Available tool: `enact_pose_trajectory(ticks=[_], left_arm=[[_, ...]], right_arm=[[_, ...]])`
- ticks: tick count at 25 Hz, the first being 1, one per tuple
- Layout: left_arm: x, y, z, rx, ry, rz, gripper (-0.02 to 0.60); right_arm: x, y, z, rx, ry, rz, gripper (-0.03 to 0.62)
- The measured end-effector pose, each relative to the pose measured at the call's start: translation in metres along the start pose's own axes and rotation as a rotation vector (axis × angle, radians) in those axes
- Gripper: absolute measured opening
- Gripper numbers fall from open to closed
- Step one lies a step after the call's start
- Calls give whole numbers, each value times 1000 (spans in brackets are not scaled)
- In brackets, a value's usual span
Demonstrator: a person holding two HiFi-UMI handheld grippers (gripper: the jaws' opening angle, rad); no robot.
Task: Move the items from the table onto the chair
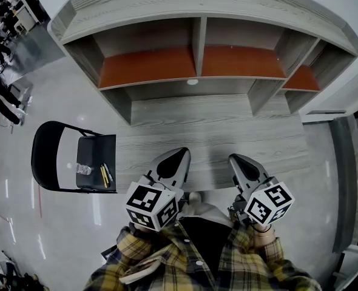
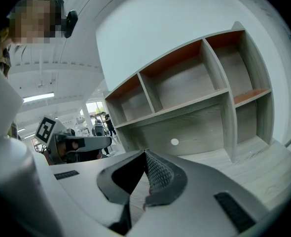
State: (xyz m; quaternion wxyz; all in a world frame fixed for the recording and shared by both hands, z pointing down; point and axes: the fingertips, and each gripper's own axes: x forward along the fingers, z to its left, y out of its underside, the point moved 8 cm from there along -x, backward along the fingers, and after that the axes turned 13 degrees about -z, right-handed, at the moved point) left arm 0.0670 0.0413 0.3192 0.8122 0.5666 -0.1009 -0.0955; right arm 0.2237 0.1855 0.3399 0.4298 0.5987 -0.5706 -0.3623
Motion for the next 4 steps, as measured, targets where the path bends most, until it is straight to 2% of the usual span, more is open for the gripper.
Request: enact_pose_trajectory(ticks=[4], left_arm=[[-4,3,-1,-1,-6,4,3]], right_arm=[[-5,2,2,11,9,-5,17]])
